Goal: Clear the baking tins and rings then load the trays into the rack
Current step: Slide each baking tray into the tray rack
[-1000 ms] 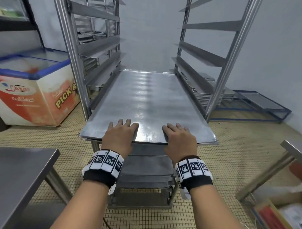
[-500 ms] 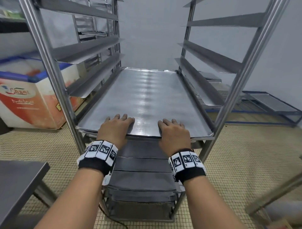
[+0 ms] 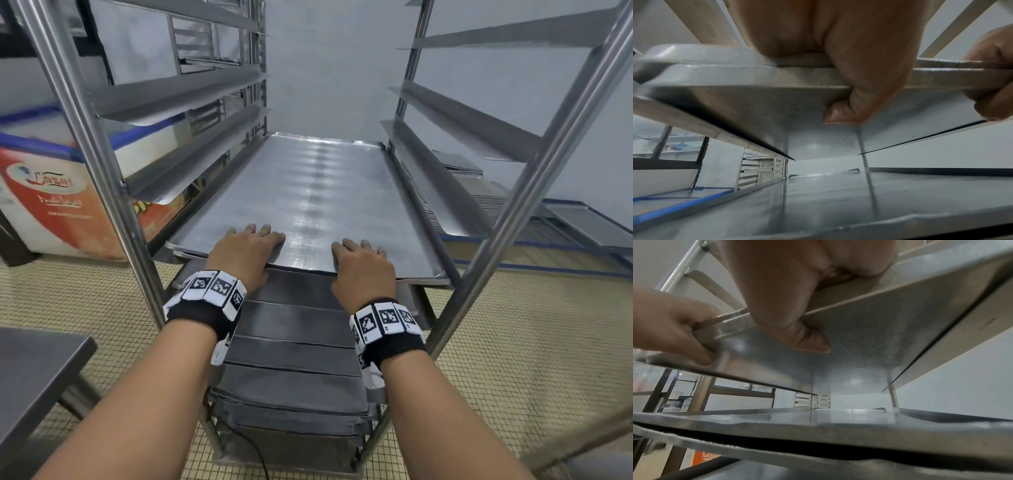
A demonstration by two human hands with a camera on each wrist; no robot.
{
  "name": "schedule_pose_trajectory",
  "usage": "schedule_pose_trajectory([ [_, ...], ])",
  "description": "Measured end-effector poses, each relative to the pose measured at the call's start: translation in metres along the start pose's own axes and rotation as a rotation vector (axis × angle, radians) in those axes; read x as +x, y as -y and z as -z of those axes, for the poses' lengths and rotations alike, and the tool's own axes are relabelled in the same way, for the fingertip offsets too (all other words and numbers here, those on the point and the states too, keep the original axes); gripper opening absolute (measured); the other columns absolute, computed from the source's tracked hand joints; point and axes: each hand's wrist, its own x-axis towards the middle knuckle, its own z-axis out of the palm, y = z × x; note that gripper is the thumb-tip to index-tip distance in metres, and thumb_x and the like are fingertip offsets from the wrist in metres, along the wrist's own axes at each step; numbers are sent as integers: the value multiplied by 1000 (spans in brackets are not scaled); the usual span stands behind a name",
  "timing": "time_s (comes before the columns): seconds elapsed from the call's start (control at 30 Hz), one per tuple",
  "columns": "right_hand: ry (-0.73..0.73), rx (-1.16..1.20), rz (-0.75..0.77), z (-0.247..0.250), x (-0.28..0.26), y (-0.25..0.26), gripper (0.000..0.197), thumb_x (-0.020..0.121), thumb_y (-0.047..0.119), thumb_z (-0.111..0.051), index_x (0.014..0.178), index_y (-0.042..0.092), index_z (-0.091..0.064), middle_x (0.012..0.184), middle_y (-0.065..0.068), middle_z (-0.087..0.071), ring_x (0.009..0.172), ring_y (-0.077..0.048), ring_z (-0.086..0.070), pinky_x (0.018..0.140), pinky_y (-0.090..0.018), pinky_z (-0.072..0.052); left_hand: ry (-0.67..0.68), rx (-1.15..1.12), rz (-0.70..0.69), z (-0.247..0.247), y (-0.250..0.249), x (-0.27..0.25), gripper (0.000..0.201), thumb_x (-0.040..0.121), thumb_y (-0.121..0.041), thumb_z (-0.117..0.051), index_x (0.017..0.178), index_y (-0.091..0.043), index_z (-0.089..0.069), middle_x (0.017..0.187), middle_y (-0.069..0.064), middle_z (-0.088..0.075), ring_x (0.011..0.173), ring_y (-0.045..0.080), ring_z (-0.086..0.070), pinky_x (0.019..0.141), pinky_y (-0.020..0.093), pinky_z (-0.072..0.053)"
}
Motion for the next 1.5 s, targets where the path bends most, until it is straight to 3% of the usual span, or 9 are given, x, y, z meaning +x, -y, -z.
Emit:
schedule_pose_trajectory([
  [0.37,29,-31,13,3,7,0,38,83,18,-61,121,18,-53,128,1,-55,125,-27,-46,109,-49,-34,-9,-23,-22,7,2,6,64,86,-6,-59,143,-28,-42,134,0,-49,120,24,-50,96,36,-40],
  [0.6,37,-12,52,23,-7,3,29,82,32,-66,109,23,-59,115,4,-62,112,-25,-56,93,-37,-44,40,-495,-55,17,25,-4,81,67,-41,-87,140,-38,-50,136,-8,-58,123,14,-56,103,30,-45],
  [0.7,-36,137,31,29,-20,-2,43,83,48,-66,119,25,-63,117,4,-67,112,-23,-60,94,-38,-48,-151,-639,-106,27,28,-18,63,73,-42,-86,129,-26,-62,126,-7,-65,114,10,-60,97,21,-45],
  [0.8,-325,251,-26,34,-30,-17,50,85,52,-65,120,16,-67,111,-3,-71,112,-26,-57,97,-41,-45,-585,-650,-113,37,38,-34,29,82,-22,-80,109,-14,-71,104,0,-71,97,17,-63,92,37,-51],
  [0.93,-774,257,-254,56,-42,-43,50,85,44,-67,122,11,-56,116,-11,-58,110,-30,-49,98,-38,-32,-1001,-640,203,59,61,-49,43,84,-22,-69,124,-11,-58,123,13,-56,118,33,-50,104,38,-34],
  [1.03,-917,421,-518,75,-44,-63,71,83,42,-68,138,8,-39,133,-18,-42,122,-33,-41,103,-45,-34,-1095,-713,582,74,83,-53,63,80,-30,-64,137,-11,-45,141,16,-42,134,33,-37,114,41,-24],
  [1.13,-972,539,-639,85,-33,-87,72,84,40,-67,140,7,-35,138,-18,-38,126,-34,-41,104,-51,-39,-996,-721,751,76,111,-40,54,83,-34,-63,130,-11,-51,134,16,-53,128,38,-45,111,49,-32],
  [1.37,-983,674,-725,91,3,-109,33,97,24,-52,113,-5,-48,104,-25,-62,92,-40,-60,69,-36,-37,-1002,-694,681,56,129,-1,46,93,-39,-46,116,2,-48,113,31,-57,107,49,-53,97,57,-42],
  [1.5,-1032,634,-727,82,12,-117,33,95,25,-52,110,-5,-49,96,-24,-63,85,-39,-61,66,-33,-34,-1081,-731,635,45,140,14,51,85,-42,-41,107,4,-50,105,31,-58,99,47,-55,90,56,-45],
])
